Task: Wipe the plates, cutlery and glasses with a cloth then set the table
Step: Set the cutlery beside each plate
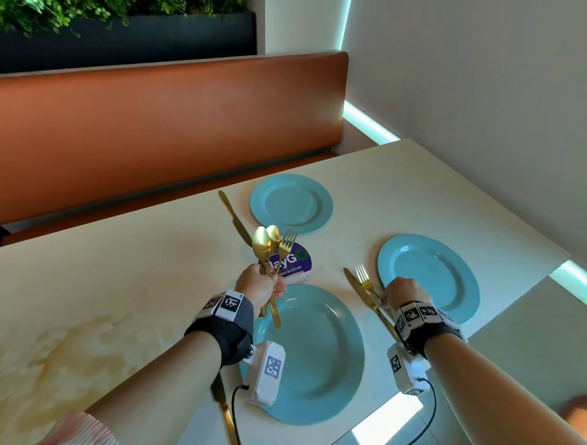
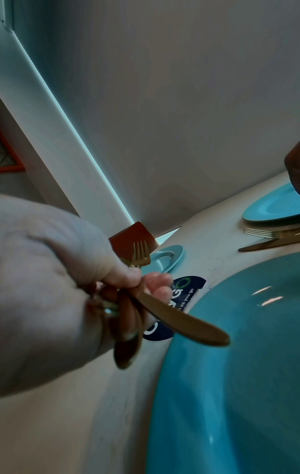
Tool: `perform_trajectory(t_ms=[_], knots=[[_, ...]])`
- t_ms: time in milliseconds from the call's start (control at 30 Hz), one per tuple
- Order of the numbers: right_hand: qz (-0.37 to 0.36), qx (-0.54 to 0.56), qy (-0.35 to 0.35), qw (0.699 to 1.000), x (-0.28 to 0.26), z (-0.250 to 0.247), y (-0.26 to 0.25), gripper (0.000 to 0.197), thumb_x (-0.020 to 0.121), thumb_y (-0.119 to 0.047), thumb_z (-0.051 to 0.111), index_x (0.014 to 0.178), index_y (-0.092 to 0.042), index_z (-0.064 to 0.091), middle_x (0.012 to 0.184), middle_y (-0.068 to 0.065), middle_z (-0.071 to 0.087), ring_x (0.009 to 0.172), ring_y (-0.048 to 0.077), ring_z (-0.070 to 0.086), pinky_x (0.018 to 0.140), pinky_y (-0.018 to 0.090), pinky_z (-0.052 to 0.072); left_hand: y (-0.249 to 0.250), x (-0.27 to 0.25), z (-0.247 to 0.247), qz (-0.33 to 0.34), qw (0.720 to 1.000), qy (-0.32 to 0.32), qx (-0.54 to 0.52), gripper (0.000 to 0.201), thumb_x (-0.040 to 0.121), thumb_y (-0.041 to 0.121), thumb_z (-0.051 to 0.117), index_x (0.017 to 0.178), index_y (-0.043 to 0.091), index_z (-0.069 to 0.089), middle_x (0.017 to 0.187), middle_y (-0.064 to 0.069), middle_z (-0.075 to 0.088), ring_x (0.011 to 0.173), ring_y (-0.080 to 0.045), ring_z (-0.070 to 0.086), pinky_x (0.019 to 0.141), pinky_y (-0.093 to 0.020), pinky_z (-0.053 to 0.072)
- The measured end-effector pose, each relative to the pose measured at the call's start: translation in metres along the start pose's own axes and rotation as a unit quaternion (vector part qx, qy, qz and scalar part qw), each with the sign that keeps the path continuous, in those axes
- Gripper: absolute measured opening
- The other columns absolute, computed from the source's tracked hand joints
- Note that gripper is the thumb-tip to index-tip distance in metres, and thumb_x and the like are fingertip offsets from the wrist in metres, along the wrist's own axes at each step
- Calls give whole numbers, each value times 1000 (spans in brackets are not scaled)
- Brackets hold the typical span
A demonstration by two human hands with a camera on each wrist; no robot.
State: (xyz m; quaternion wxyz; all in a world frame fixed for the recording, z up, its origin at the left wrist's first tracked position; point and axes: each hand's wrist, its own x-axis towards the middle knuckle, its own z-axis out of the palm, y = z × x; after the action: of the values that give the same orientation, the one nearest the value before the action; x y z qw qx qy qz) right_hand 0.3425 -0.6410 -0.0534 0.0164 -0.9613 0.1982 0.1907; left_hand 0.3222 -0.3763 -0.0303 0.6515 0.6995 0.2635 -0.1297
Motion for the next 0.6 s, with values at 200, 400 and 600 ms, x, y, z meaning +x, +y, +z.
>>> perform_trajectory(t_ms=[200,400,600], knots=[[-20,29,-2,999,-1,-32,9,19,84,-20,63,101,-19,70,99,3,68,84,21,64,82,32,54,0,-8,0,2,1000,-12,-9,8,97,3,46,101,6,52,77,-5,65,64,-14,63,59,-22,54],[-88,98,-34,991,-30,-64,5,22,85,-13,64,106,-20,70,109,0,68,84,19,69,77,27,57,2,-26,5,-2,998,-55,-42,8,99,2,40,97,6,47,76,-9,61,62,-17,60,51,-21,52],[-144,227,-52,962,-112,-47,-48,20,88,-26,59,93,-10,71,85,2,66,53,11,58,46,12,47,-4,-56,-10,7,993,-105,-50,15,100,4,38,113,1,46,79,-9,62,64,-18,62,60,-25,54]])
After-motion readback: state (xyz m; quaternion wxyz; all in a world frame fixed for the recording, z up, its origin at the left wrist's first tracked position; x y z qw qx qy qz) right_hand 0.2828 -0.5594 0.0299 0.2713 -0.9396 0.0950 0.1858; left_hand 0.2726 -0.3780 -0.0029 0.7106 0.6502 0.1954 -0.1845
